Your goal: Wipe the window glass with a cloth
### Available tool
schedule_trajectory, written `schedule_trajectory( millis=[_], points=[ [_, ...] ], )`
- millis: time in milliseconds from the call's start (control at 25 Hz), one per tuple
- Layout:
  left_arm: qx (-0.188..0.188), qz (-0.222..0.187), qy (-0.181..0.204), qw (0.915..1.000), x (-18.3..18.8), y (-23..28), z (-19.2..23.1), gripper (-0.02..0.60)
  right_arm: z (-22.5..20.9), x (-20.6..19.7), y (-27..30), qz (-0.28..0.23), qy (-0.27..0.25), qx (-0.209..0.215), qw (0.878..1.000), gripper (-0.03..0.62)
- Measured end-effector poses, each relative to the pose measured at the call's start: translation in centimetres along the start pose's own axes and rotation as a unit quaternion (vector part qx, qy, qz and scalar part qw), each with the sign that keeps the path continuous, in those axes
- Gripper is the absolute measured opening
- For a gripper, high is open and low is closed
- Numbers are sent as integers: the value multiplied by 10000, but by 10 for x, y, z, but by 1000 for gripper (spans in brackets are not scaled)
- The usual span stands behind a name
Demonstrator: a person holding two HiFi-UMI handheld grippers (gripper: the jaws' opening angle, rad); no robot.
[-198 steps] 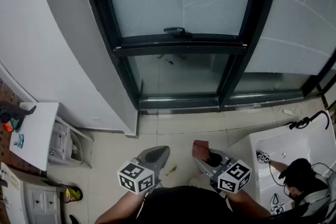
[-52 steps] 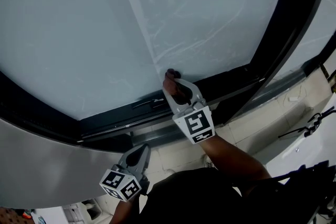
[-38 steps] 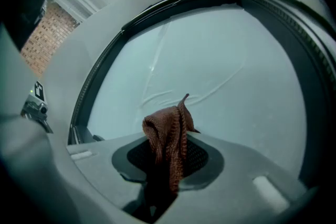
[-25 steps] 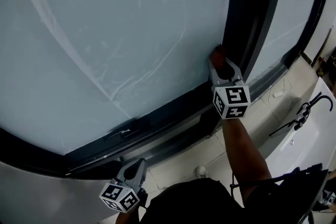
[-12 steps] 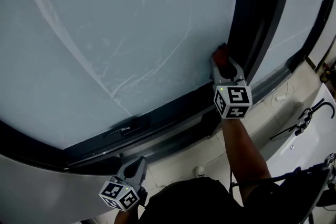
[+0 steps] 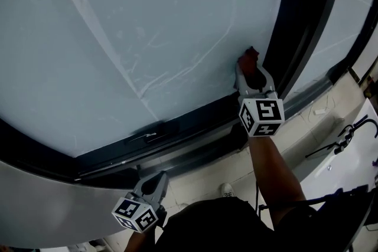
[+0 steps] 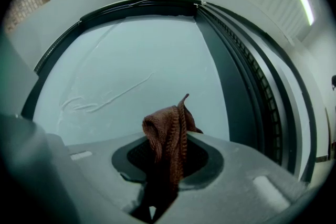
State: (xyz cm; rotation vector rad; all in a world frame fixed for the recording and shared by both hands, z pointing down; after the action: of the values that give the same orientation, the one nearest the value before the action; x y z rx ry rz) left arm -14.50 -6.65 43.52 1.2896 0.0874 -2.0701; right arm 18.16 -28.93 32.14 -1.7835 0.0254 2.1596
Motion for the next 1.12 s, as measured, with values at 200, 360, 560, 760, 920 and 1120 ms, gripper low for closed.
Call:
schedule_trajectory(
  millis=[200, 360, 560, 760, 920, 1120],
  points=[
    [43, -16, -2, 10000, 5, -11, 3, 17, 25, 7, -3, -90, -81, 139, 9998, 81],
    [69, -55, -21, 10000, 4, -21, 9, 17, 40, 13, -3, -156, -45, 185, 9997, 81],
    [117, -69, -59, 9999, 1, -34, 16, 17, 70, 22, -5, -279, -73, 365, 9989, 81],
    [143, -78, -64, 9998, -1, -47, 22, 17, 106, 31, -8, -413, -186, 608, 9971, 81],
    [128, -153, -87, 9998, -6, -57, 30, 17, 126, 37, -9, -462, -183, 713, 9962, 81],
    [201, -199, -127, 9995, -4, -67, 33, 17, 144, 43, -9, -510, -173, 811, 9953, 81]
  ],
)
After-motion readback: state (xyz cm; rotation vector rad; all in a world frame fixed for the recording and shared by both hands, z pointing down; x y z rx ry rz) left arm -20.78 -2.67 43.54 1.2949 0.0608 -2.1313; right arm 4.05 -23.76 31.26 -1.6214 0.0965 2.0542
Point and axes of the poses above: the fingertips, and each gripper's own axes: y forward along the fingers, z to its left, x out of its top, the point moved 10 cm from there along -y, backward along the fingers, and after that the axes turned 9 degrees about -y, right-handed, at the moved point
